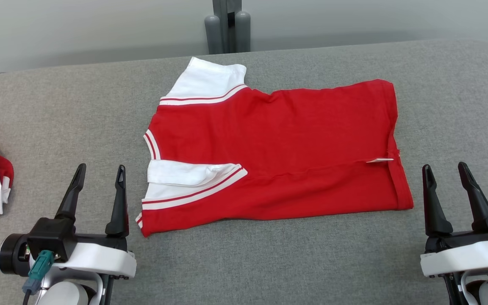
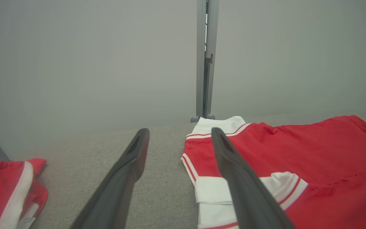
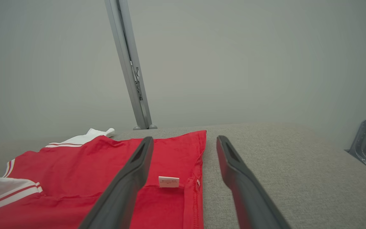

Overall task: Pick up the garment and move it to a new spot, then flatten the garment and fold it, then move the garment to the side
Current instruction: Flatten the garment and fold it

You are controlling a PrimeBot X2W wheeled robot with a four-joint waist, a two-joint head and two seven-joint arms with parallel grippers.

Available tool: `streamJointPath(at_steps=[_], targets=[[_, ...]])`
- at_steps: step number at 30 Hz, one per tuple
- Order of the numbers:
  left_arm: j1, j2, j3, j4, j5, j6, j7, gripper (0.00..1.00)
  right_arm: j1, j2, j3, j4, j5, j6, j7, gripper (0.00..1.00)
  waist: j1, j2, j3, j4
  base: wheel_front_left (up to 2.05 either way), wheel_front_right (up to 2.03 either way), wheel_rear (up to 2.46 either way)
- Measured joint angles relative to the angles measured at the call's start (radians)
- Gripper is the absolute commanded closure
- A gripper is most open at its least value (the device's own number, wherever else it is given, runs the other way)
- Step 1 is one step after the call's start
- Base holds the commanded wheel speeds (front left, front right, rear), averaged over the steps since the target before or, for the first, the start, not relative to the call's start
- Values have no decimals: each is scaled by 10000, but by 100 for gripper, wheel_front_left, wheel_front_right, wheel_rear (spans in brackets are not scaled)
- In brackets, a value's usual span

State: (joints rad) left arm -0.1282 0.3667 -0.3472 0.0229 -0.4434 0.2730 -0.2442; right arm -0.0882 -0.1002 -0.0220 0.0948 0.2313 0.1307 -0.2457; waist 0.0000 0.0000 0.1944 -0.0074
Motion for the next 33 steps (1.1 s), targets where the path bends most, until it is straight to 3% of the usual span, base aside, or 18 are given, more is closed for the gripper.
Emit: streamJointPath(at_steps=[14,19,33], targets=[[-70,-102,-13,370,-2,-257,-113,0,48,58,36,63,-6,0,92,0,0,0,-4,111,0,0,0],[-237,-159,-318,560,-65,-418,355,0,-132,-35,211,230,-2,0,192,0,0,0,137,87,0,0,0],[-428,-639,-759,2234,-974,-1116,1294,0,-965,-311,1028,2711,259,0,117,0,0,0,904,-43,0,0,0]])
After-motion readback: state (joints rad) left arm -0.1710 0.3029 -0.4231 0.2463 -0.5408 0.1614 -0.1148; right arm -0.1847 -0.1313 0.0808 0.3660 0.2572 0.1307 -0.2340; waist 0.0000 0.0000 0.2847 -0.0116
